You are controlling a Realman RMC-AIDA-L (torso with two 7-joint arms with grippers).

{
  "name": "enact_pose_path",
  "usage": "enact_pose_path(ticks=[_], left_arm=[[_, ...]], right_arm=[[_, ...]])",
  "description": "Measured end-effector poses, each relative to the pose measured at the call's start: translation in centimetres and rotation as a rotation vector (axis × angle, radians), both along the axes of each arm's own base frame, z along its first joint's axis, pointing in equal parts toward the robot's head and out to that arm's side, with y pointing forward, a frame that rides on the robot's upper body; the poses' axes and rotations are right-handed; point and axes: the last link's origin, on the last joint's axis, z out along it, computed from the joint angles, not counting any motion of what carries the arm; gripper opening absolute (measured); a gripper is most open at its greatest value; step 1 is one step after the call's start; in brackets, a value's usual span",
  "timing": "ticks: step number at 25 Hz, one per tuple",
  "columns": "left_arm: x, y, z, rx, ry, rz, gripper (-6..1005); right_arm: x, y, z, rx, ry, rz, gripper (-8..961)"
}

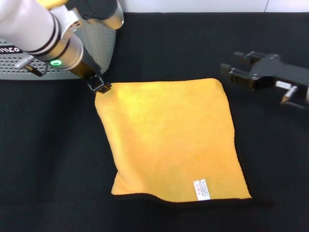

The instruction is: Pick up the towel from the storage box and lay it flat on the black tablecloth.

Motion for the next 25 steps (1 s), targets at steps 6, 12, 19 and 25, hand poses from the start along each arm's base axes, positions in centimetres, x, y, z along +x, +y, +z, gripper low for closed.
enact_pose_path(ticks=[6, 12, 19, 25], left_arm=[[2.5, -3.3, 0.5, -0.079, -0.248, -0.076, 476], [3.3, -9.3, 0.5, -0.263, -0.606, -0.248, 477], [-1.7, -11.6, 3.3, -0.29, -1.043, -0.254, 477], [-6.3, -12.3, 4.1, -0.353, -1.176, -0.235, 499]], right_arm=[[1.7, -3.7, 3.7, 0.015, 0.13, 0.078, 530], [2.6, -9.7, 5.5, -0.185, 0.192, 0.266, 751], [1.3, -13.9, 4.6, -0.355, 0.288, 0.441, 856], [-0.4, -14.1, 3.8, -0.41, 0.346, 0.5, 856]])
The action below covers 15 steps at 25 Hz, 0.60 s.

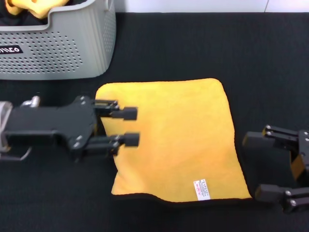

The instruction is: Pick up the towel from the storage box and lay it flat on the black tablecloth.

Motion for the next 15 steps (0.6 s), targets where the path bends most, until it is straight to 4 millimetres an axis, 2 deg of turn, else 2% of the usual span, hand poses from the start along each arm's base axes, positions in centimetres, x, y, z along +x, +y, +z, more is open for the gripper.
enact_pose_path(ticks=[5, 9, 10, 15], left_arm=[[-1.7, -1.2, 0.3, -0.009, -0.046, -0.089, 538], [-2.2, -1.5, 0.4, 0.004, -0.05, -0.114, 548], [-2.3, -1.6, 0.4, 0.01, -0.05, -0.118, 549], [-2.7, -2.0, 0.2, 0.023, -0.059, -0.121, 557]], right_arm=[[-1.2, 1.2, -1.2, 0.005, -0.002, 0.001, 856], [-1.9, 1.9, -2.4, 0.005, -0.021, -0.008, 856], [-2.3, 2.4, -3.2, -0.005, -0.04, -0.016, 856], [-2.7, 2.6, -4.2, -0.04, -0.05, -0.023, 856]])
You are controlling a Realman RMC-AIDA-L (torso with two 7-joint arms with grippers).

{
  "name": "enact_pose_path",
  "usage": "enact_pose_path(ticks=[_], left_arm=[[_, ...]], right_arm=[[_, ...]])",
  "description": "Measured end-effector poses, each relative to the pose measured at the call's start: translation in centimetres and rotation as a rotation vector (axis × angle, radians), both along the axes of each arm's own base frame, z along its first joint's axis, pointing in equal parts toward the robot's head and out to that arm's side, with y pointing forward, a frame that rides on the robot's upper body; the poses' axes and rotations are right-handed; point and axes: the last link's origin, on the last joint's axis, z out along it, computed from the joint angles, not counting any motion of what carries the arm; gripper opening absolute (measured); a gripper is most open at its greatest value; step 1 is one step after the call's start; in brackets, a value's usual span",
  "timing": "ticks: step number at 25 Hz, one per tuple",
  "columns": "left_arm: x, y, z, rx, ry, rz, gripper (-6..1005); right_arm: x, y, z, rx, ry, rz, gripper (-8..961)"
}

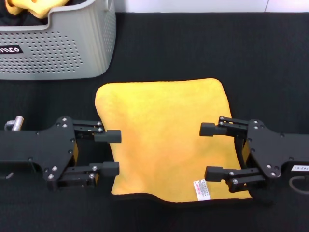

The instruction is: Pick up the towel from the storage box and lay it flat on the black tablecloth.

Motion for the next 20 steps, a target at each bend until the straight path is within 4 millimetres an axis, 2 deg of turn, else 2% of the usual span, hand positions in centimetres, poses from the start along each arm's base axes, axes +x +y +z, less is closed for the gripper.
enact_pose_path(ticks=[20], left_arm=[[0.34, 0.08, -0.5, 0.078, -0.023, -0.078, 583]], right_arm=[[0.17, -0.24, -0.1, -0.02, 0.002, -0.018, 856]])
